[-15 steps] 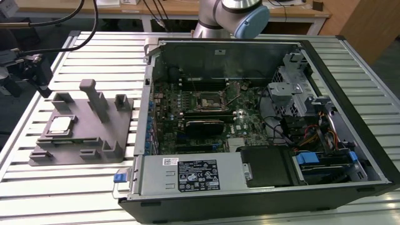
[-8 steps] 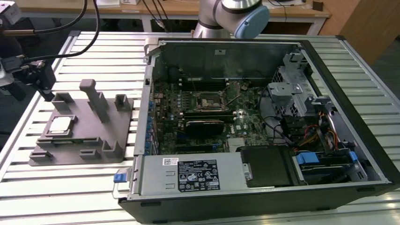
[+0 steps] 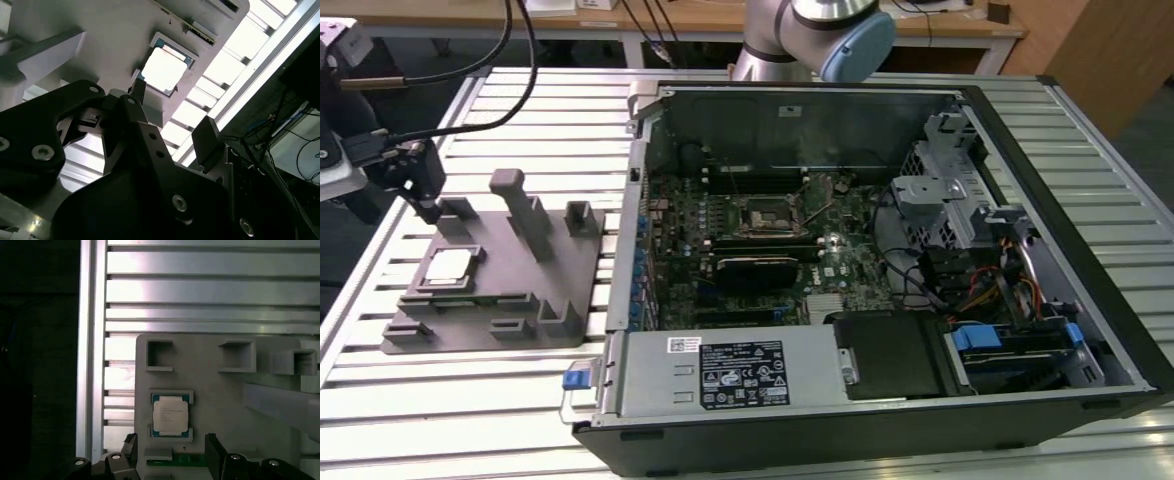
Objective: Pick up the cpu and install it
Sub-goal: 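Pick up the cpu and move it towards the insertion slot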
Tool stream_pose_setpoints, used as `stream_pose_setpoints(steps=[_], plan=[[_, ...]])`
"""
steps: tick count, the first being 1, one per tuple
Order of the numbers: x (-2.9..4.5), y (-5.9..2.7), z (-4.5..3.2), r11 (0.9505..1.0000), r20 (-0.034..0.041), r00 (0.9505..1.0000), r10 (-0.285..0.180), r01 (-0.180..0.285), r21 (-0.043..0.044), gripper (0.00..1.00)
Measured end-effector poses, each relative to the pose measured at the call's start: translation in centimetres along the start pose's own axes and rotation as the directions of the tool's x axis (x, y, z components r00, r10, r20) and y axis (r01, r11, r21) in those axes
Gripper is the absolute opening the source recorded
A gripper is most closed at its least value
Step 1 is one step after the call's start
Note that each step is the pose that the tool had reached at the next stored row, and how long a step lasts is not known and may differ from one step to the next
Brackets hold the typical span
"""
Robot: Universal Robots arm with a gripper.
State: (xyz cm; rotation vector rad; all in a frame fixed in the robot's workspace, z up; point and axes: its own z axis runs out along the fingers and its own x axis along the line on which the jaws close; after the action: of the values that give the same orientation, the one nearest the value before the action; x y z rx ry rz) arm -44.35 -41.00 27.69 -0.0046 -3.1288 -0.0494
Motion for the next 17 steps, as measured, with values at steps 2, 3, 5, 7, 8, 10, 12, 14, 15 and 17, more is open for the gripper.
stream_pose_setpoints(steps=[2,3,5,7,8,10,12,14,15,17], plan=[[-0.01,-0.02,0.33,1.0000,0.0000,1.0000,0.000,0.000,0.0009,0.64],[-0.01,-0.02,0.50,1.0000,0.0000,1.0000,0.000,0.000,0.0009,0.64],[-0.01,-0.04,0.73,1.0000,0.0000,1.0000,0.000,0.000,0.0011,0.65],[-0.01,-0.06,1.00,1.0000,0.0002,1.0000,0.000,0.000,0.0011,0.72],[-0.02,-0.07,1.18,1.0000,0.0006,1.0000,0.000,0.000,0.0011,0.72],[-0.02,-0.08,1.55,1.0000,0.0009,1.0000,-0.001,0.001,0.0011,0.72],[-0.03,-0.10,1.92,1.0000,0.0007,1.0000,-0.006,0.006,0.0011,0.72],[-0.03,-0.11,2.27,0.9996,0.0002,0.9996,-0.027,0.027,0.0014,0.72],[-0.03,-0.11,2.44,0.9995,0.0001,0.9995,-0.032,0.032,0.0014,0.72],[-0.04,-0.13,2.79,0.9995,0.0020,0.9995,-0.033,0.033,0.0015,0.72]])
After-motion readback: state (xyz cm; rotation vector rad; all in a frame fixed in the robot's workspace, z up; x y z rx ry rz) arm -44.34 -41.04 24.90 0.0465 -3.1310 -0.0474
